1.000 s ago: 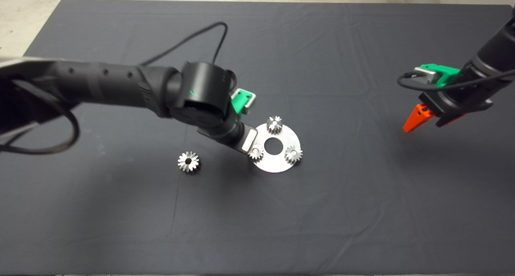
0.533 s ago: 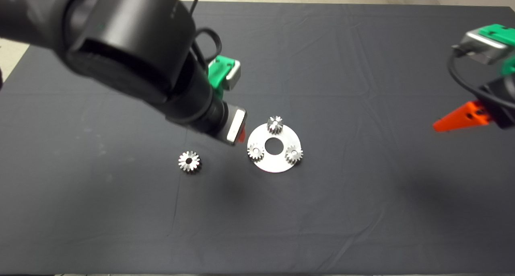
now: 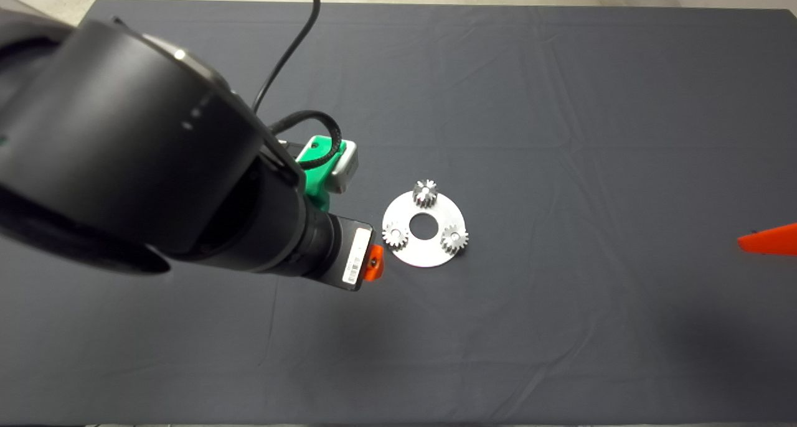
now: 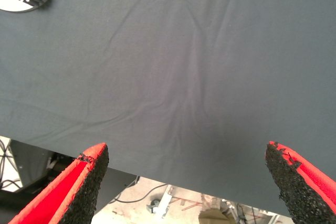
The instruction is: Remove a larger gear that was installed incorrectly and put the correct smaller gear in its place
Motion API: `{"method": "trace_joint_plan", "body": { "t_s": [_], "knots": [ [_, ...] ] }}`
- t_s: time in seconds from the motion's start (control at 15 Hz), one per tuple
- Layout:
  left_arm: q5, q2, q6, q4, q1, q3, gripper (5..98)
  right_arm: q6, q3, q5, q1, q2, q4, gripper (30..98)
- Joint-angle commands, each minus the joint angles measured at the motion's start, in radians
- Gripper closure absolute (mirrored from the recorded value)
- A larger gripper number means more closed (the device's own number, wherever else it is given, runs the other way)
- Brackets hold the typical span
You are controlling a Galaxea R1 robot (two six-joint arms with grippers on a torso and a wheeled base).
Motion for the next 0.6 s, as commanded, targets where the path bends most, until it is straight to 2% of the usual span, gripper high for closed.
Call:
{"method": "trace_joint_plan", "body": {
  "t_s": [0.0, 0.27, 0.4, 0.53],
  "knots": [
    [0.087, 0.004, -0.027, -0.049, -0.028, 0.028, 14.4, 0.122, 0.021, -0.056, 0.015, 0.003, -0.016, 49.3],
    [0.079, 0.032, -0.029, -0.051, -0.026, 0.030, 14.4, 0.222, 0.030, -0.043, 0.012, -0.002, -0.011, 49.3],
    [0.077, 0.069, -0.024, -0.057, -0.026, 0.052, 14.4, 0.249, 0.032, -0.045, 0.010, 0.009, -0.010, 49.3],
    [0.069, 0.085, -0.027, -0.067, -0.027, 0.075, 14.4, 0.251, 0.030, -0.045, 0.013, 0.001, -0.010, 49.3]
  ]
}}
